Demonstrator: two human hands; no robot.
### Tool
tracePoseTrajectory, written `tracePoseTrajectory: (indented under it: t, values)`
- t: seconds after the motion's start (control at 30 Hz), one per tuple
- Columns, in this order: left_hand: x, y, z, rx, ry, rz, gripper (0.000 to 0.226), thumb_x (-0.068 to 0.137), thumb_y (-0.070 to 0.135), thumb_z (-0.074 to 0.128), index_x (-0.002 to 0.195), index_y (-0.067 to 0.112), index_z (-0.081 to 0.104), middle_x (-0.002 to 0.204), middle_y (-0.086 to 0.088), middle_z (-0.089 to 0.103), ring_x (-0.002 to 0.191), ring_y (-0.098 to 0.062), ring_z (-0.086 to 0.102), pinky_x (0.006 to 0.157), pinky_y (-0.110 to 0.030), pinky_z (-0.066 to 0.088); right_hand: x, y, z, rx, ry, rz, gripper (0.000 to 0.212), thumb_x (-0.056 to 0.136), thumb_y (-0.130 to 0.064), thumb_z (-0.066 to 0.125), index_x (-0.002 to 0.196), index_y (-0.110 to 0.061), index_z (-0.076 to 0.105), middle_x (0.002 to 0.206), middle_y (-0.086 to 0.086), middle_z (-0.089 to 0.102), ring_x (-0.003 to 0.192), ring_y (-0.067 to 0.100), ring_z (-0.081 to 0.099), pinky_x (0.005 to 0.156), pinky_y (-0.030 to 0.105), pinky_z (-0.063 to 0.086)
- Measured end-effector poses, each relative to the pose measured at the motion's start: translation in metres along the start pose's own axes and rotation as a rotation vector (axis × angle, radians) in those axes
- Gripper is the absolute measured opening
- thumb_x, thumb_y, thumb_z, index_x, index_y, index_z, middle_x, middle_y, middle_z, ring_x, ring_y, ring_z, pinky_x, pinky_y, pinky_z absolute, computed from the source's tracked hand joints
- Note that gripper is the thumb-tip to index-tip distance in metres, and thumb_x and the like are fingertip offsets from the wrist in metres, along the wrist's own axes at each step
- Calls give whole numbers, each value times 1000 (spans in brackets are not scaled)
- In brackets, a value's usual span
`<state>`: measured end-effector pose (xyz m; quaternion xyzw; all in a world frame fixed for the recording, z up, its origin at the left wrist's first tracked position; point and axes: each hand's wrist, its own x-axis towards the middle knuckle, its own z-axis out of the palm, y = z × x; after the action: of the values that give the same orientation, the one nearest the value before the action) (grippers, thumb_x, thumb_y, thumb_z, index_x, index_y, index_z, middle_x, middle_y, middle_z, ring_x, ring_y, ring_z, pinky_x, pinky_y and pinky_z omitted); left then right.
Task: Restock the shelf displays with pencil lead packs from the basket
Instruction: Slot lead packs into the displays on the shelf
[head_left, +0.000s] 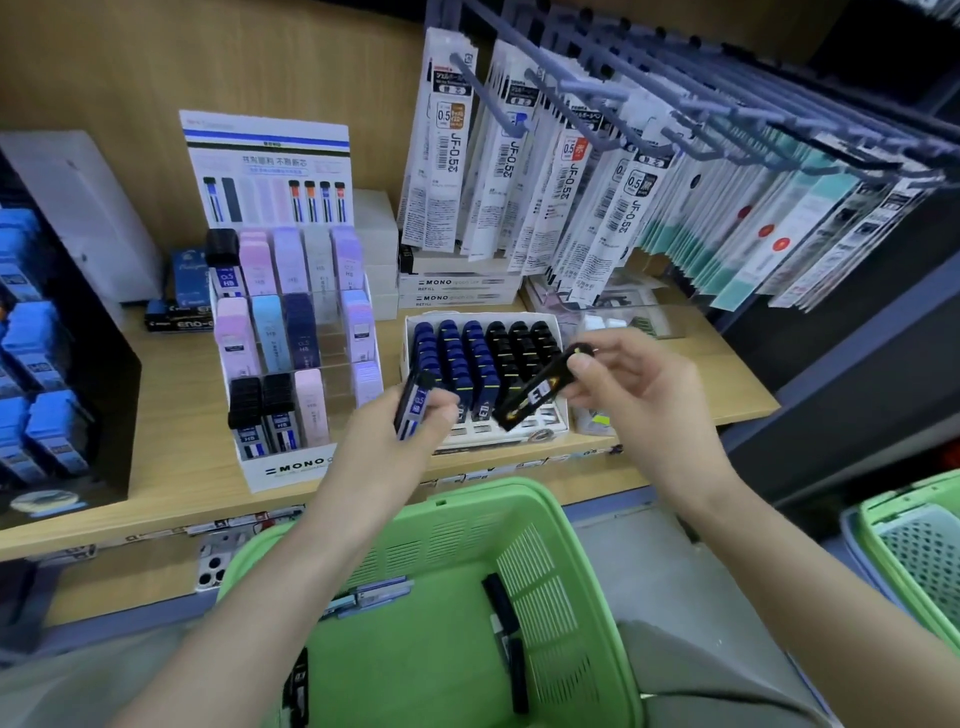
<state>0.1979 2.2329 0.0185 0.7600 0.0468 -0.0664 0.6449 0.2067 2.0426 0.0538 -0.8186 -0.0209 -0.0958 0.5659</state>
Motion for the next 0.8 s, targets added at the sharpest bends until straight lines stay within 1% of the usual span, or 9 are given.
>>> tracePoseTrajectory:
  t: [0.07,0.1,0.23,0.37,0.43,0.5,0.6,0.7,0.8]
  values:
    - [1,1,-2,-11,31,-16,11,95,23,53,92,24,63,63,18,47,60,0,44,65,-22,38,8,8,-9,-116,43,-7,8,89,-9,60,93,-15,65,79,5,68,72,11,66,69,34,57]
    - [1,1,-2,-9,37,-23,11,95,23,53,92,24,63,64,16,46,61,-2,42,66,-23,38,11,14,-12,-181,53,-6,7,89,-11,61,91,-18,64,80,4,68,73,10,66,70,32,56]
    - [2,0,-1,-2,44,-35,11,95,20,53,92,23,63,59,17,41,59,-3,40,65,-24,36,19,34,-11,-409,46,-52,7,88,-16,63,85,-22,62,80,-6,67,77,3,62,68,13,46]
    - [3,0,-1,-10,36,-41,11,95,19,53,93,21,64,57,17,40,58,-2,39,65,-24,34,27,51,-6,-493,48,-111,6,88,-12,62,92,-13,67,82,-3,66,74,-6,56,65,2,39]
    - [4,-1,-1,-10,34,-40,11,95,18,54,93,21,64,56,18,40,58,-3,39,64,-25,34,31,56,-8,-533,49,-111,8,89,-11,62,94,-10,67,82,1,67,72,3,58,64,6,41]
    - [5,-2,-1,-9,33,-44,11,94,18,54,92,21,65,55,18,40,58,-3,39,62,-25,34,34,60,-11,-568,27,-97,8,89,-11,61,95,-10,67,82,4,68,72,18,61,66,19,47]
    - [6,-3,-3,-23,31,-51,11,94,17,55,90,21,65,52,19,41,57,-4,39,62,-25,33,37,66,-16,-646,-1,-101,8,91,-13,59,94,-15,66,86,3,67,79,21,61,73,36,49]
    - [6,-3,-3,-25,28,-51,12,94,17,55,89,22,64,53,19,41,58,-4,39,61,-25,34,41,69,-17,-676,-25,-124,8,91,-13,59,93,-16,66,88,1,66,83,20,61,75,38,50]
    - [5,-3,-2,-10,29,-47,13,94,17,55,87,24,64,53,18,42,58,-5,40,59,-25,34,44,68,-16,-680,-70,-102,13,91,-11,58,99,-12,68,90,1,67,84,18,62,77,32,49]
